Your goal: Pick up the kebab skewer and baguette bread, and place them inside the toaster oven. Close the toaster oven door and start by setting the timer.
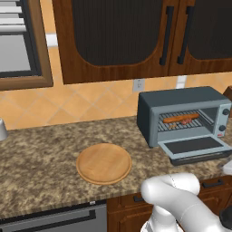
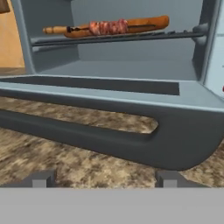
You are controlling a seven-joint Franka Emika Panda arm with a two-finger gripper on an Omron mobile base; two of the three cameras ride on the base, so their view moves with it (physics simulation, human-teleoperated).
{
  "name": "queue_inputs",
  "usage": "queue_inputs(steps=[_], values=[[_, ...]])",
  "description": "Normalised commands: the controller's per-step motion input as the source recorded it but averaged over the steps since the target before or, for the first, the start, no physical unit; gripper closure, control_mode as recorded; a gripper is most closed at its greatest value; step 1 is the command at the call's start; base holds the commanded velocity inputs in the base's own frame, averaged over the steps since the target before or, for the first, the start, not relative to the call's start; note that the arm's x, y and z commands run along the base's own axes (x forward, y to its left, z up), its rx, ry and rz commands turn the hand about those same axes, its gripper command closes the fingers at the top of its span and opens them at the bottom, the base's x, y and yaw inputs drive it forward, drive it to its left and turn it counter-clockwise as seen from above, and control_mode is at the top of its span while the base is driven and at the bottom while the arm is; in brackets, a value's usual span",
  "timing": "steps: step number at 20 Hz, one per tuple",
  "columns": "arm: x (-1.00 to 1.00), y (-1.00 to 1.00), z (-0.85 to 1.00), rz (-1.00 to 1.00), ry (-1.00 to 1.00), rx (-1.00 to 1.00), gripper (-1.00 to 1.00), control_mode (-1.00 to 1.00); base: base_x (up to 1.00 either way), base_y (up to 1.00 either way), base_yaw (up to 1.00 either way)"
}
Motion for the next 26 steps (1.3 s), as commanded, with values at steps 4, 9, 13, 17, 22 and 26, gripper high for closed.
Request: queue_inputs(steps=[4, 9, 13, 17, 22, 26], values=[[0.29, 0.06, 0.34, 0.0, -0.05, 0.0, -1.0, -1.0, 0.0, 0.0, 0.0], [0.36, 0.13, 0.22, 0.0, -0.01, 0.0, -1.0, -1.0, 0.0, 0.0, 0.0], [0.39, 0.23, 0.12, 0.0, 0.0, 0.0, -1.0, -1.0, 0.0, 0.0, 0.0], [0.45, 0.32, 0.2, 0.0, -0.04, 0.0, -1.0, -1.0, 0.0, 0.0, 0.0], [0.44, 0.36, 0.16, 0.0, -0.05, 0.0, -1.0, -1.0, 0.0, 0.0, 0.0], [0.26, 0.37, 0.0, 0.0, 0.0, 0.0, -1.0, -1.0, 0.0, 0.0, 0.0]])
